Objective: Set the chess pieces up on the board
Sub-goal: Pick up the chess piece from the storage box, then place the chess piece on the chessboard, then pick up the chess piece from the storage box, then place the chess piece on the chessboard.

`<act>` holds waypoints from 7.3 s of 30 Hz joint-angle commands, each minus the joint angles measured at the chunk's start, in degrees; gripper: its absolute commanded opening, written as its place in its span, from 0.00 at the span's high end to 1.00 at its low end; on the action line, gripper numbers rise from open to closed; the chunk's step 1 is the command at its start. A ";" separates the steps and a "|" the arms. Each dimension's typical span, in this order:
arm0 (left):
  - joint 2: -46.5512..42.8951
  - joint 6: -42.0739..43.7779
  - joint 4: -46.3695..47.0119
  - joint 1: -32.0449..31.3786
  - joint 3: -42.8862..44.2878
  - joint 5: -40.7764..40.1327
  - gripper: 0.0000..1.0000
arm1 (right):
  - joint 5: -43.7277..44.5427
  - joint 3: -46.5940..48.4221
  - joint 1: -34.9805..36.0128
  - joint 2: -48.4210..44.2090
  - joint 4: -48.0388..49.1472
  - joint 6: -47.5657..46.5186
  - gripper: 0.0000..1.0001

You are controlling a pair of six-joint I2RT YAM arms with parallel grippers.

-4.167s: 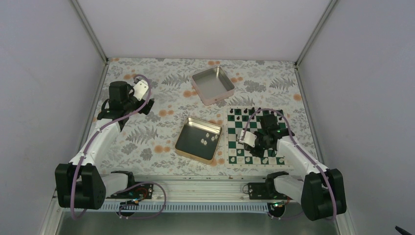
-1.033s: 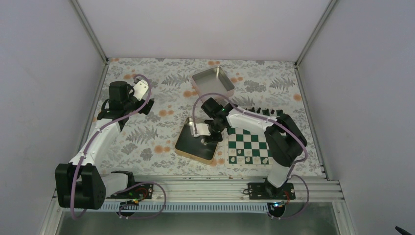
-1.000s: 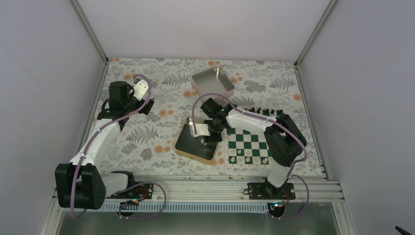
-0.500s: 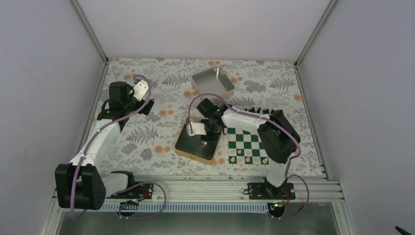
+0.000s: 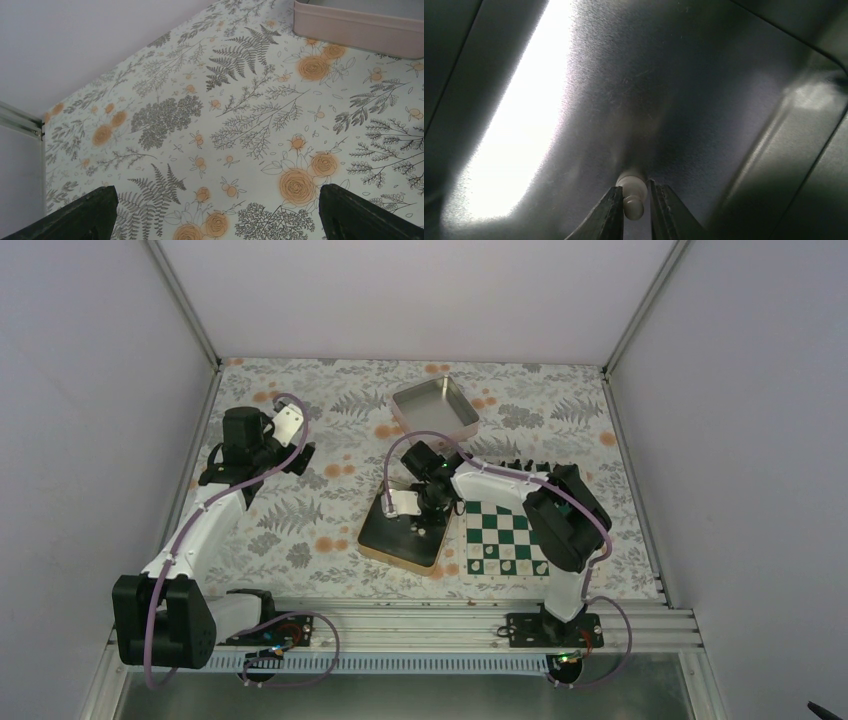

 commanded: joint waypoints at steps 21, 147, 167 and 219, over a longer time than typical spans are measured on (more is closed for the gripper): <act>-1.34 -0.33 1.42 -0.18 -0.53 -0.19 0.00 | 0.19 -12.02 -18.28 -34.70 -6.86 -0.11 0.91; -0.19 -0.27 0.67 -0.21 0.04 0.04 0.00 | -4.35 2.08 -5.53 -7.98 -6.81 -3.63 0.78; -0.27 -0.17 0.90 -0.16 -0.27 0.48 0.00 | -1.14 1.44 -1.02 -1.45 -7.72 -3.17 0.82; -0.79 -0.22 0.84 -0.19 -0.14 0.87 0.00 | 4.20 -27.88 -30.84 -46.73 -12.65 -7.26 0.96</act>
